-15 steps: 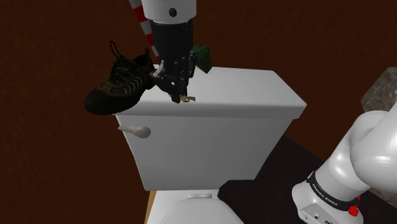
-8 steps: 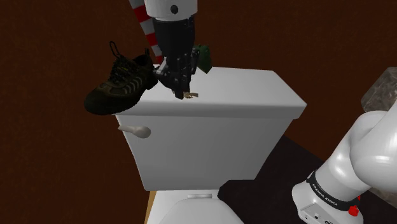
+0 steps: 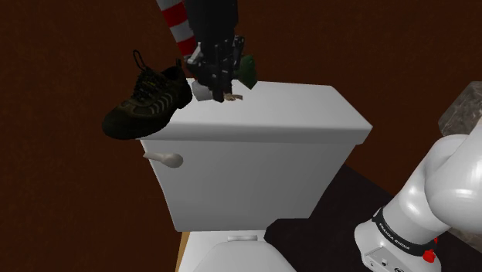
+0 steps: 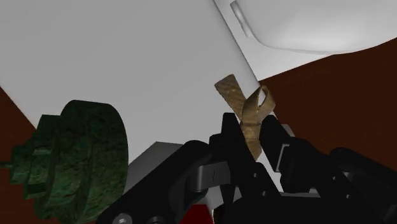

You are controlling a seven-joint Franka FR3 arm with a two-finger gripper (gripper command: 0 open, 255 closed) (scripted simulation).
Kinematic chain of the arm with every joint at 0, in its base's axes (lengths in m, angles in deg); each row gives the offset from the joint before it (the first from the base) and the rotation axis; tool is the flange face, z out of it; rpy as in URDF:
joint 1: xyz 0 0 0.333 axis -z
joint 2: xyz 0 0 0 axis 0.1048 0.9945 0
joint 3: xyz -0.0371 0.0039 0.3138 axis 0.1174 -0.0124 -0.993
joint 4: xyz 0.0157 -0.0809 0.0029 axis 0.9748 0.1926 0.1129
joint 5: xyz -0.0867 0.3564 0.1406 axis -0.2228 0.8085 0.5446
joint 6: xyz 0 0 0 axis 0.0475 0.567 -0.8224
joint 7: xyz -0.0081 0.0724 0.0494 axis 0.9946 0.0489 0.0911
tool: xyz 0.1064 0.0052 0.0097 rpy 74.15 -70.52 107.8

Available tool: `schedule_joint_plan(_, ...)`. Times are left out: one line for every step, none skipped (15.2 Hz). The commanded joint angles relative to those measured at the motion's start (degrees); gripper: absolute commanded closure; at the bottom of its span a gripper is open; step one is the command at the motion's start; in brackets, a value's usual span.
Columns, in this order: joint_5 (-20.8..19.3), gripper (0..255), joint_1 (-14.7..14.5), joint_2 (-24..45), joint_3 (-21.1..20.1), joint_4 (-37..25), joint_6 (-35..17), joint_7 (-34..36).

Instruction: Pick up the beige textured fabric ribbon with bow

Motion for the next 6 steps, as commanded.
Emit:
schedule_joint_plan(-0.09,255,0.05,0.12,0.04,-1.71,1.63,-0.20)
schedule_joint_plan(-0.21,255,0.02,0.36,-0.02,-2.73,2.45,-0.17)
schedule_joint_plan(-0.35,255,-0.01,0.62,-0.07,-3.77,3.29,-0.14)
schedule_joint_plan(-0.49,255,-0.04,0.90,-0.14,-4.84,4.12,-0.11)
schedule_joint_plan(-0.51,255,-0.04,0.93,-0.15,-4.99,4.25,-0.10)
schedule_joint_plan(-0.51,255,-0.05,0.94,-0.15,-5.00,4.25,-0.10)
